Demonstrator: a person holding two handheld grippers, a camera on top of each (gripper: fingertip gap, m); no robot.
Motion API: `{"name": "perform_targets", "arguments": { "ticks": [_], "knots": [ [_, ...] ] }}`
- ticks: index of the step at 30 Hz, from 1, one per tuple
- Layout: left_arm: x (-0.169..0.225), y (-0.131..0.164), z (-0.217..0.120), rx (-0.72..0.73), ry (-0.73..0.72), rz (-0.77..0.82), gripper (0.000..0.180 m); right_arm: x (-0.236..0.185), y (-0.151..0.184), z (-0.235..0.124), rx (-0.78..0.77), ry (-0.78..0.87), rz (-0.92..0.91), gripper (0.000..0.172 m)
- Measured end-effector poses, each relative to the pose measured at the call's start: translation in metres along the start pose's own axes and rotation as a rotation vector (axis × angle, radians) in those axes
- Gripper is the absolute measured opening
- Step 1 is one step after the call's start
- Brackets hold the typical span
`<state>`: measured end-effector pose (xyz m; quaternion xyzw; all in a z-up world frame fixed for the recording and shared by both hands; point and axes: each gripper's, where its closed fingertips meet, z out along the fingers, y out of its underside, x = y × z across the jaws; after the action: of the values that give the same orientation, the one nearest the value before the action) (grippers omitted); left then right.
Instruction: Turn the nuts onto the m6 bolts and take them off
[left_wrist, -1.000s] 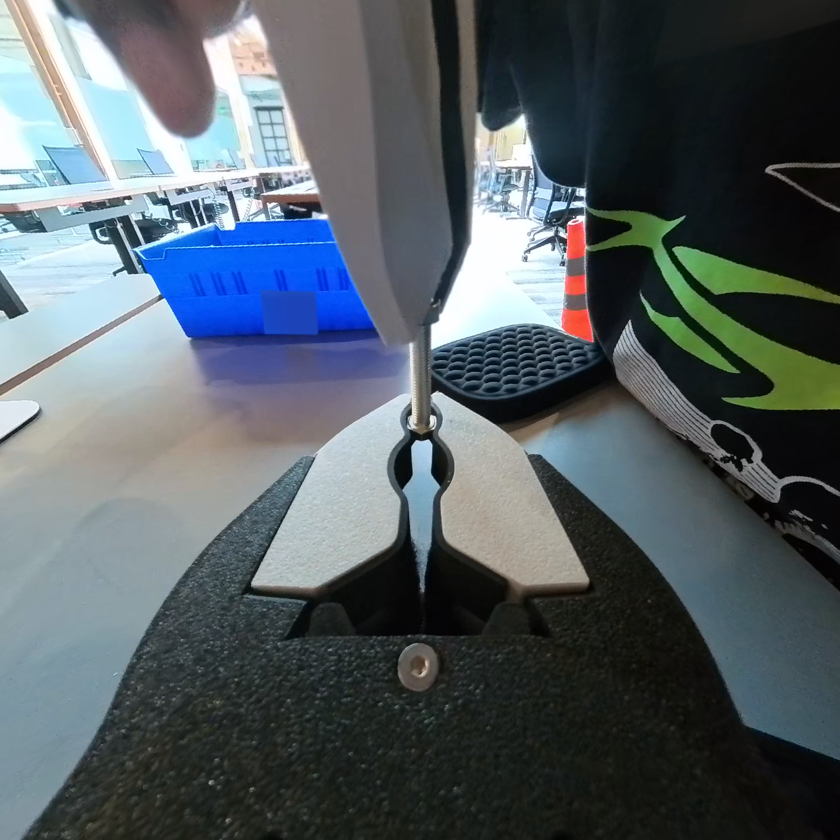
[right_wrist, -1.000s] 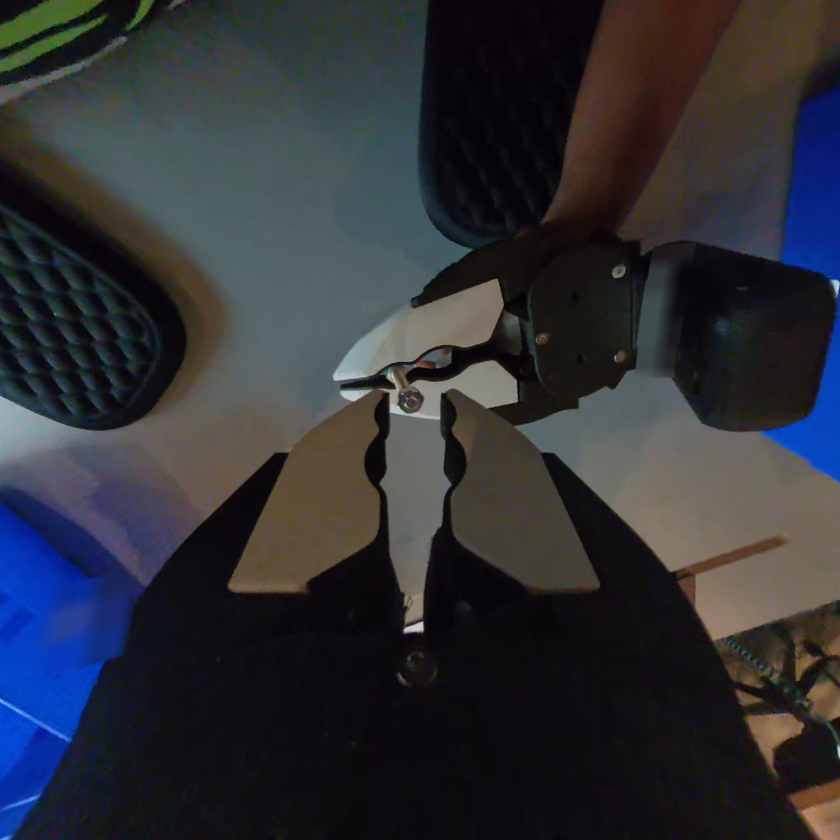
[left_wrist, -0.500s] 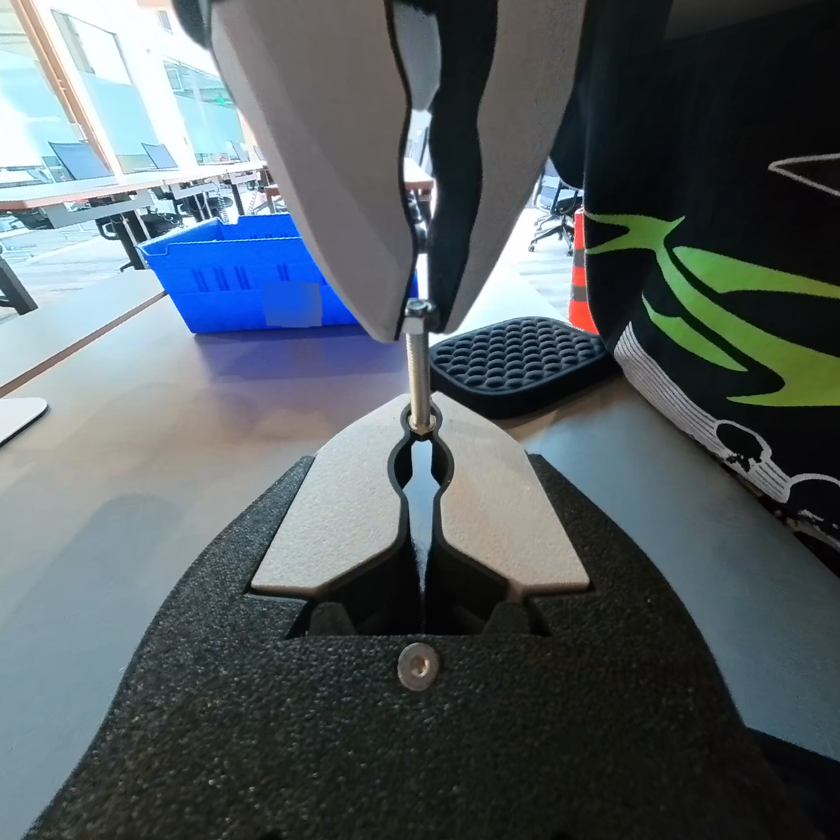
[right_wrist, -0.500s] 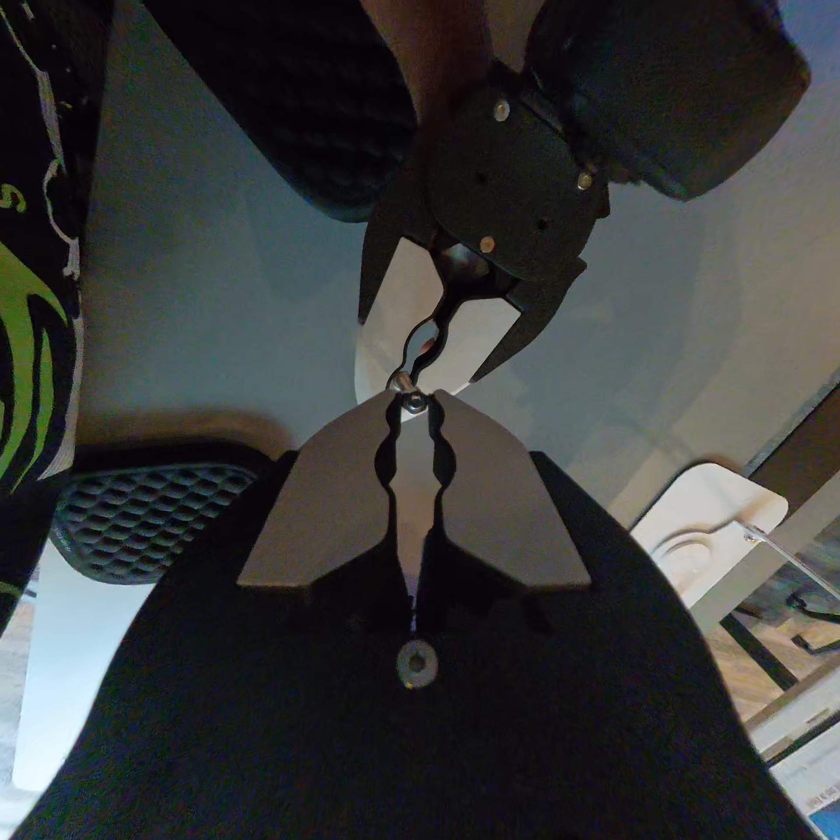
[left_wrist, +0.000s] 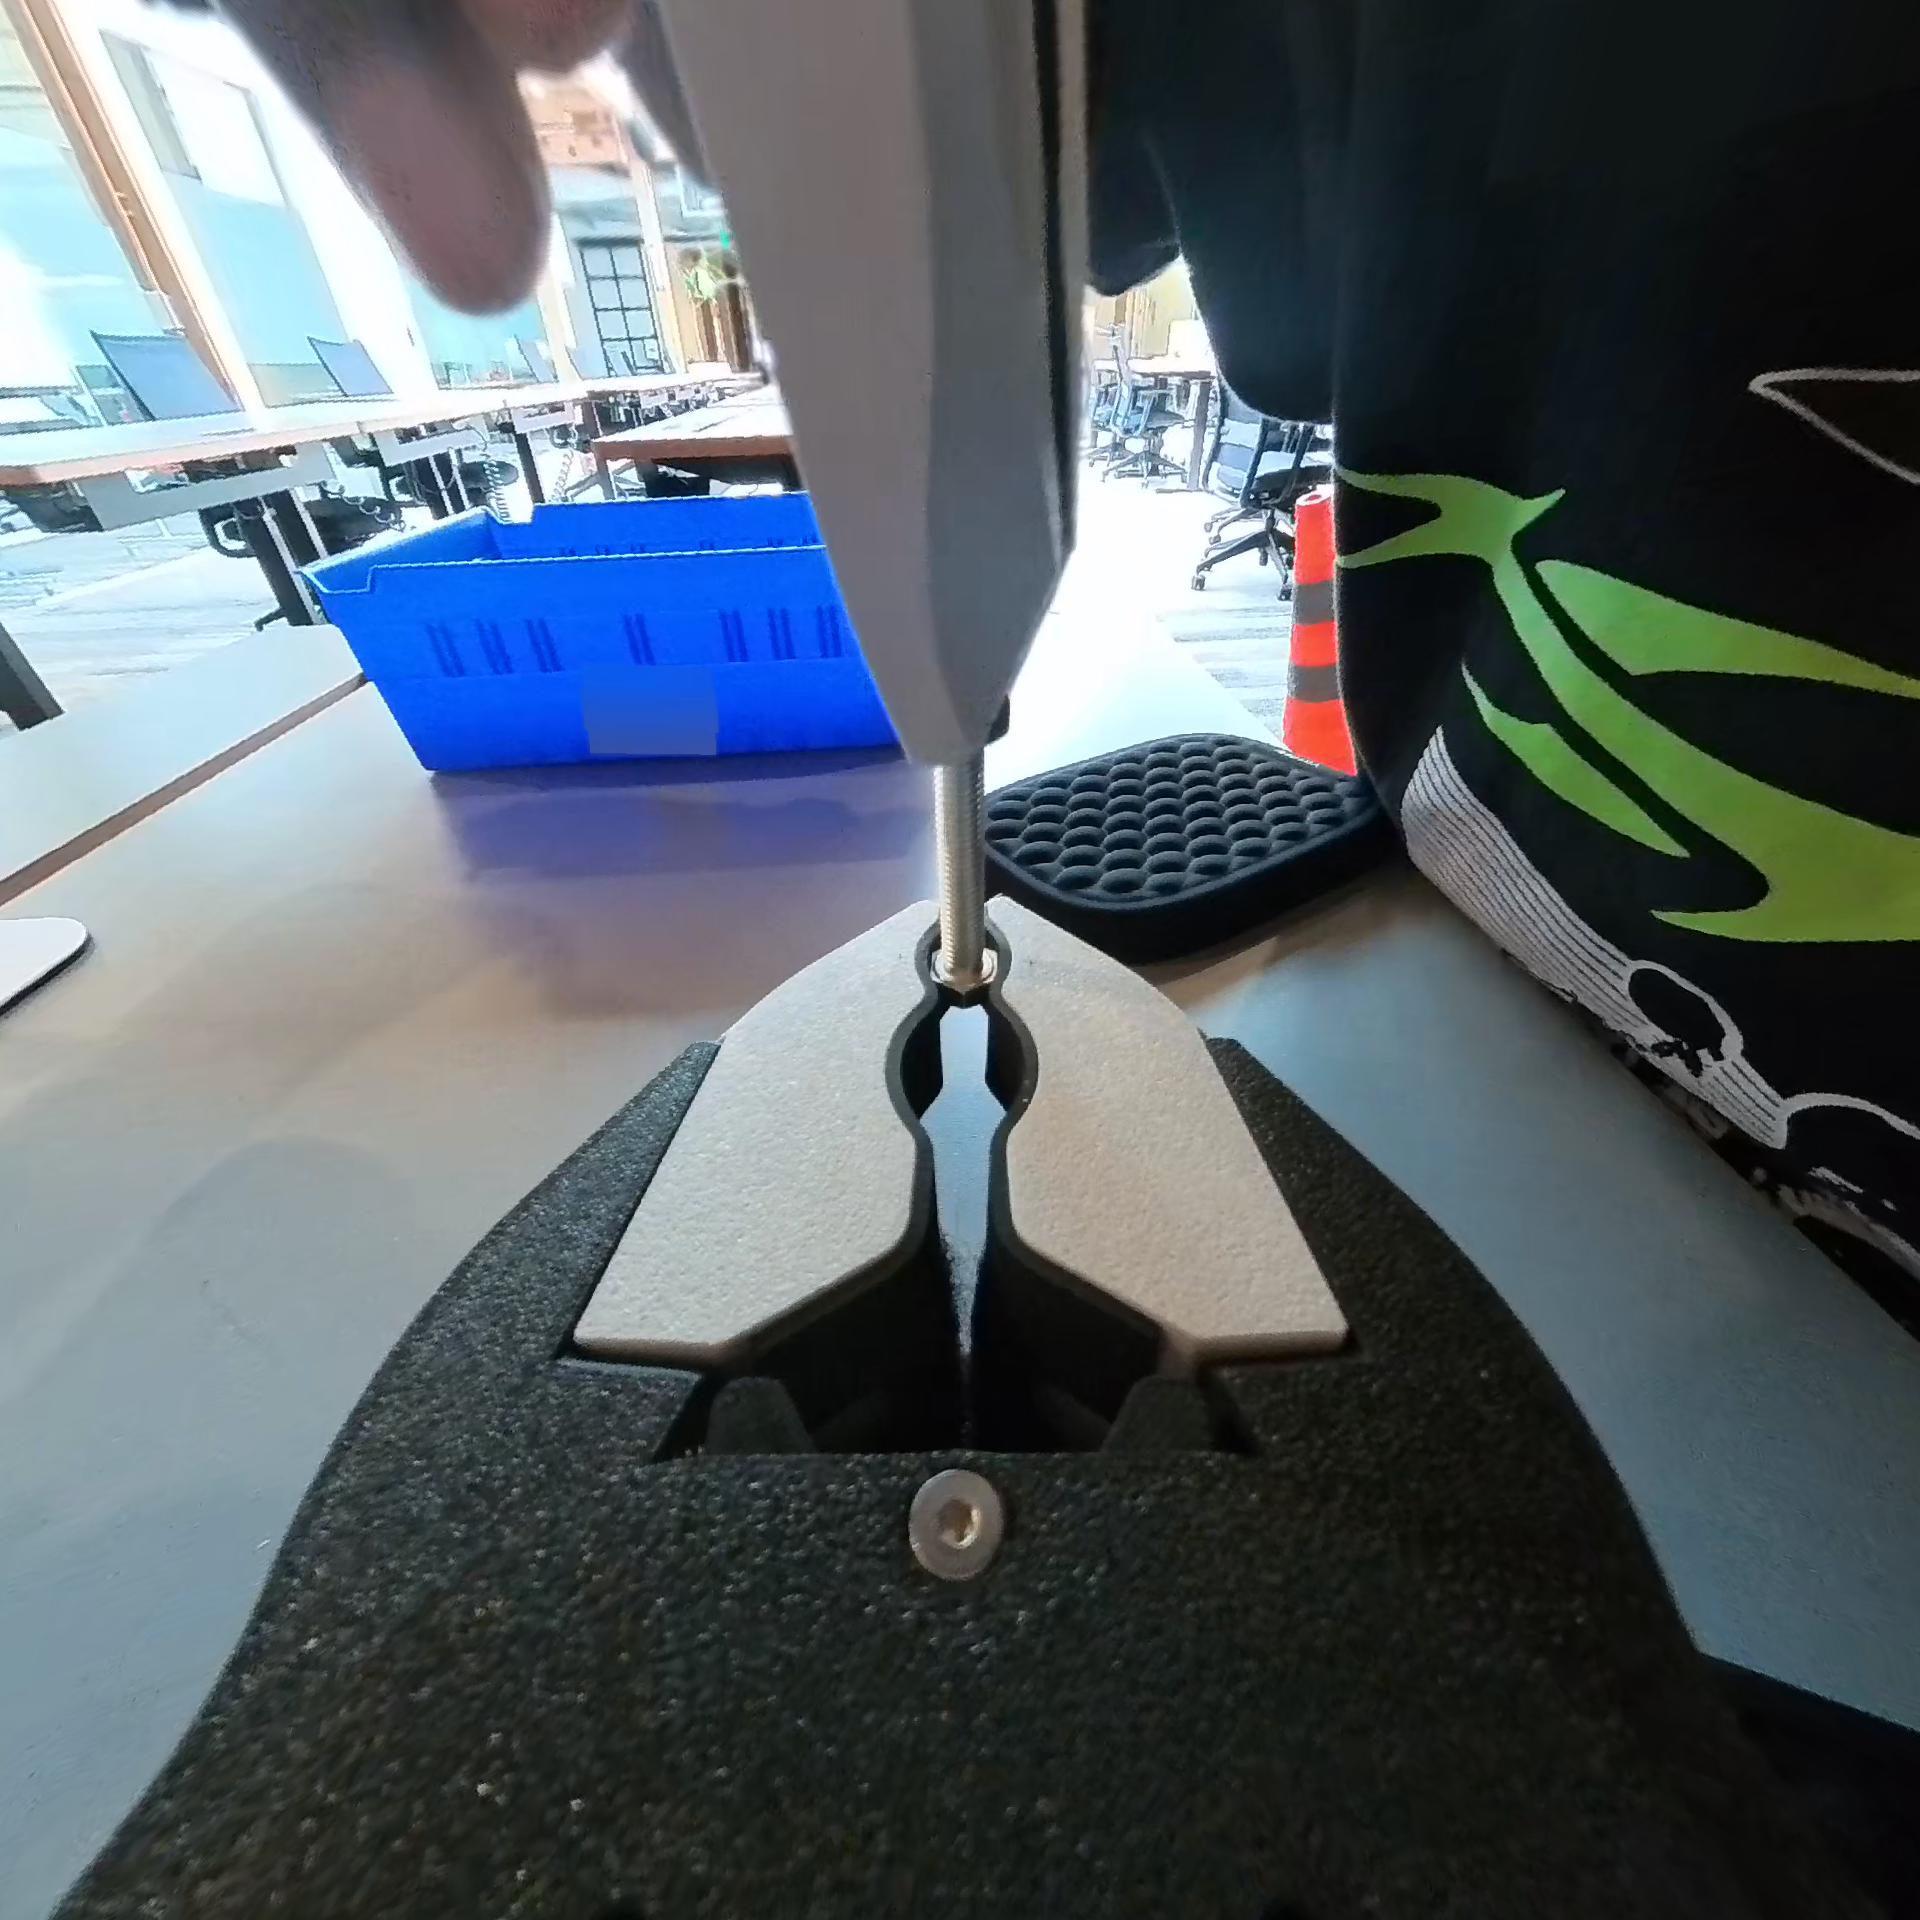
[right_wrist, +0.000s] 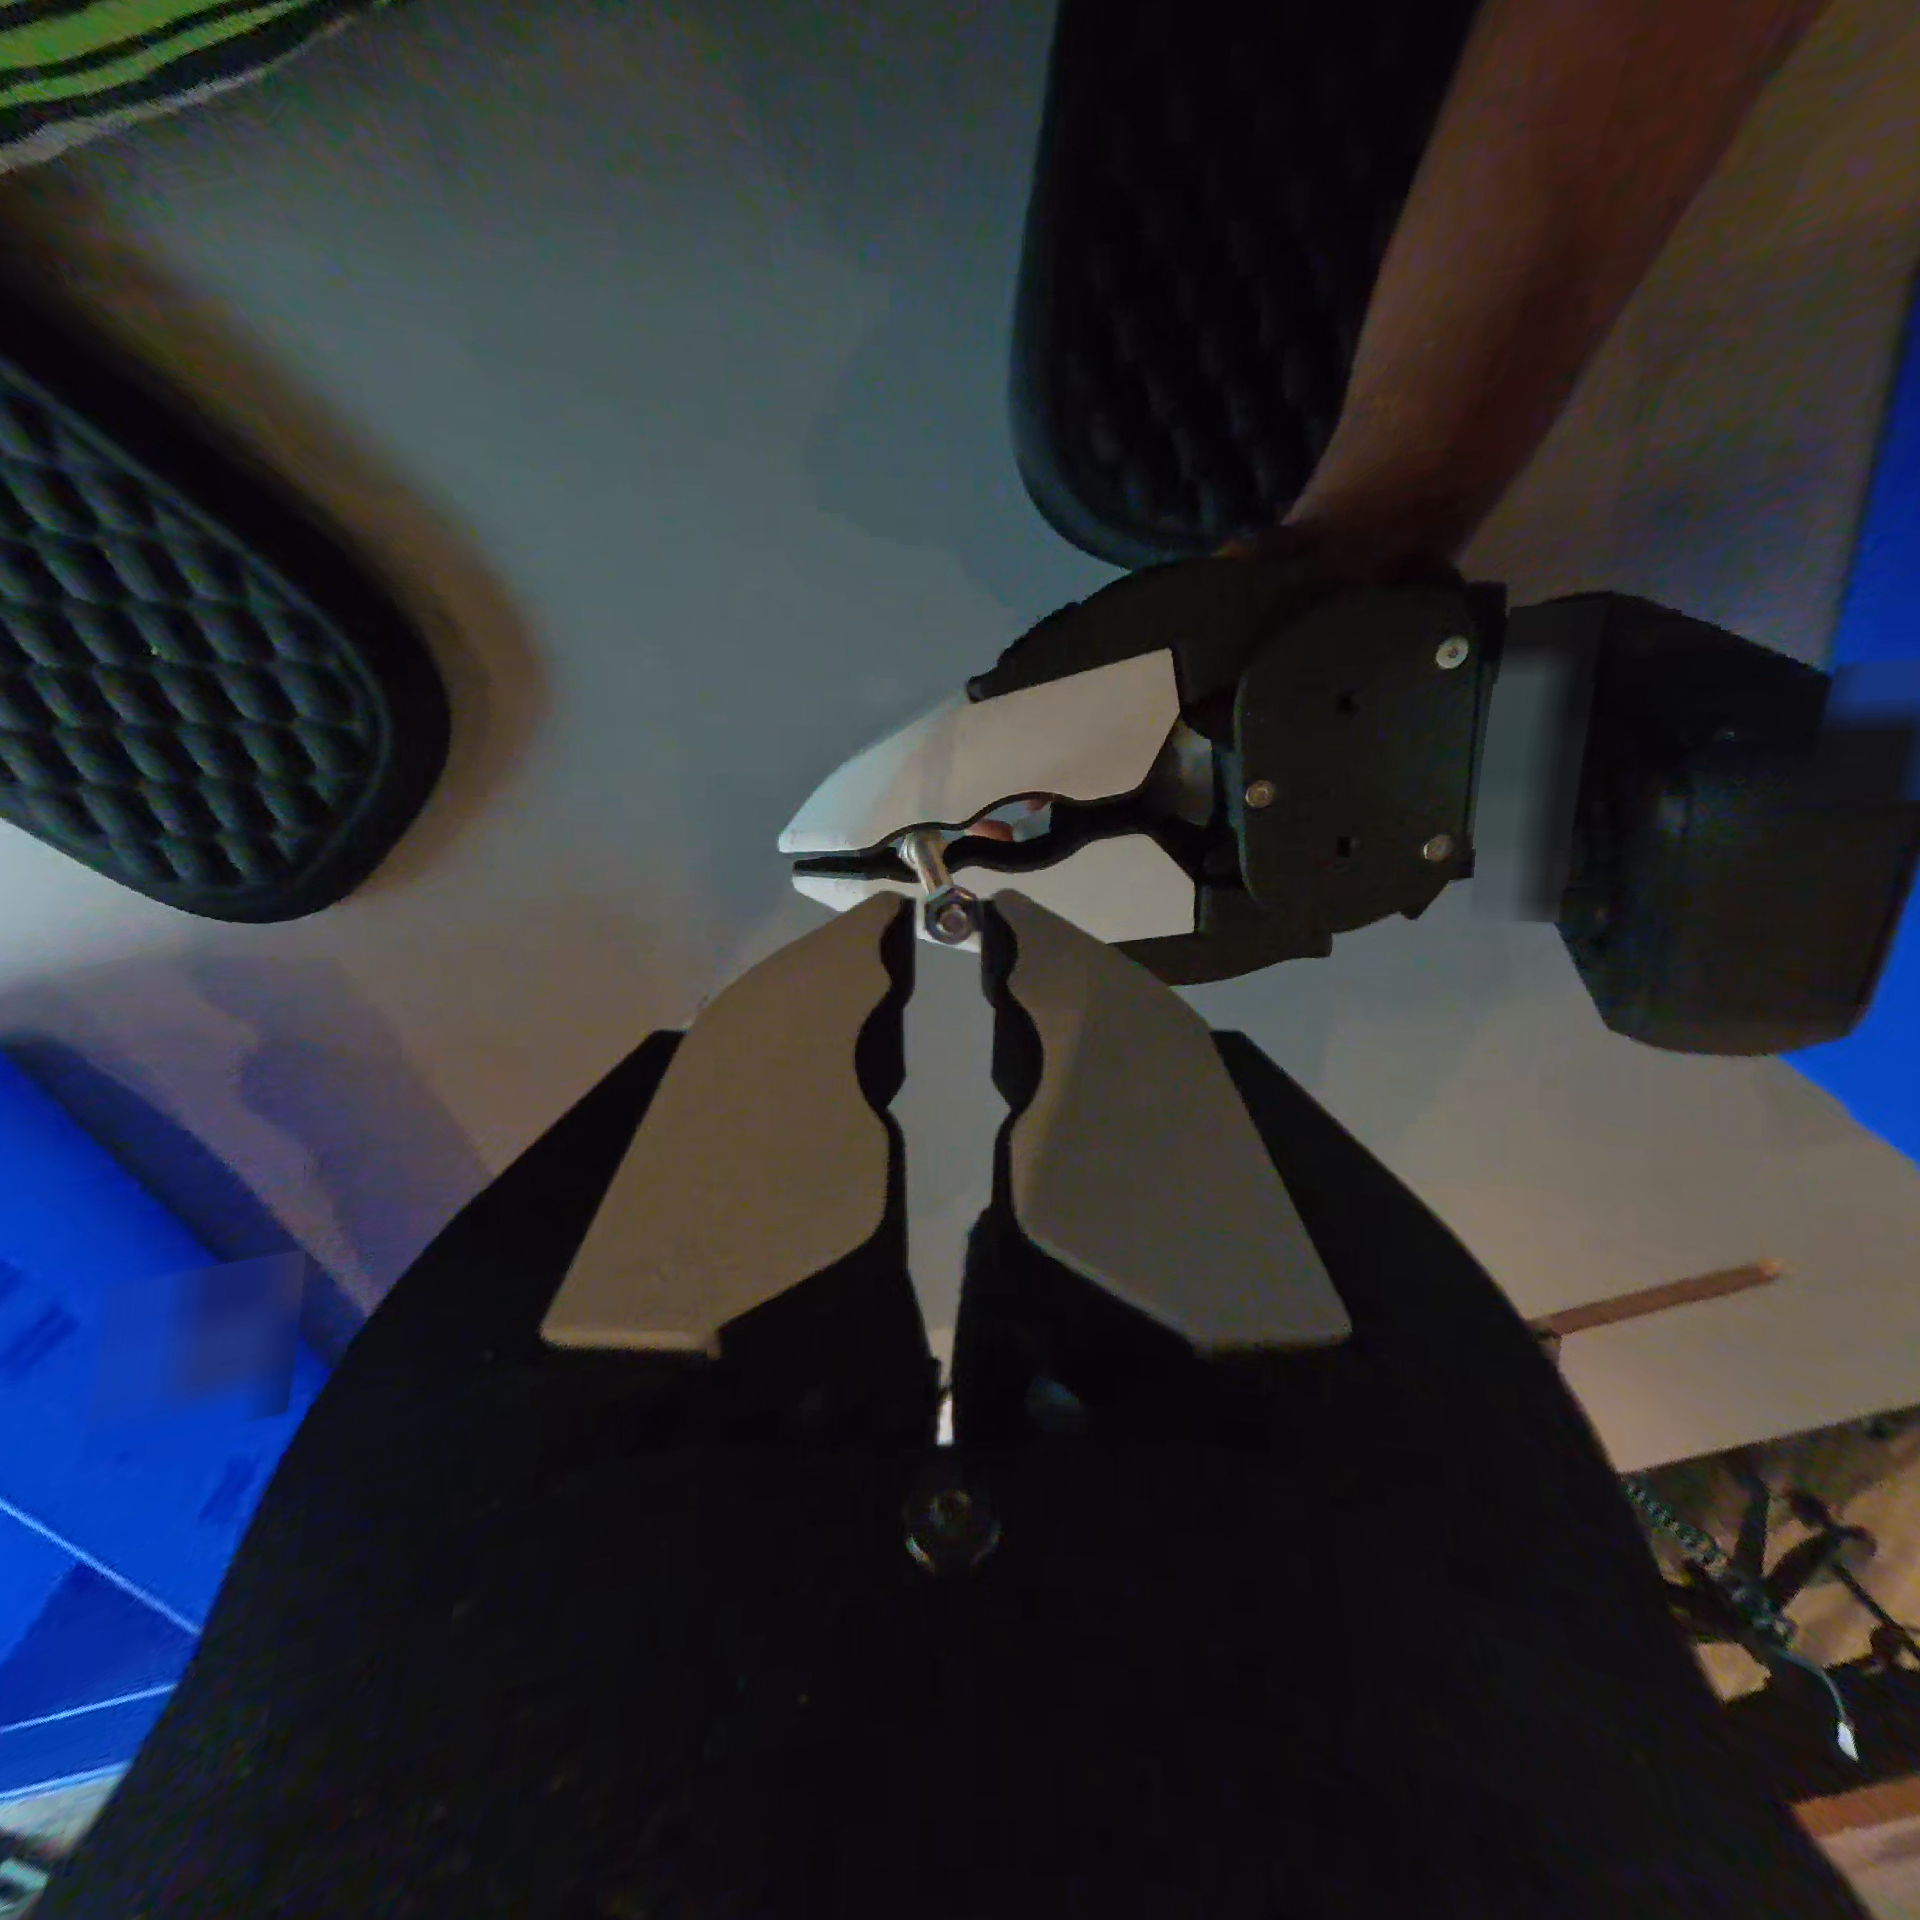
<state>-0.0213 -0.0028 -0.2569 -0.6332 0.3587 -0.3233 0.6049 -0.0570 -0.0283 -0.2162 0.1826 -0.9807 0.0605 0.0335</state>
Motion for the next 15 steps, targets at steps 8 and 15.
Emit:
{"name": "perform_targets", "arguments": {
  "ticks": [8,15],
  "knots": [
    [-0.0017,-0.0004,-0.0001,0.003,-0.014,-0.002,0.002,0.0034,0.0038,0.0003,-0.054,0.069,0.535,0.010],
    [-0.0001,0.0009,0.0011,-0.008,-0.008,0.007,0.002,0.0024,0.0001,-0.0002,-0.017,0.129,0.759,0.018]
  ]
}}
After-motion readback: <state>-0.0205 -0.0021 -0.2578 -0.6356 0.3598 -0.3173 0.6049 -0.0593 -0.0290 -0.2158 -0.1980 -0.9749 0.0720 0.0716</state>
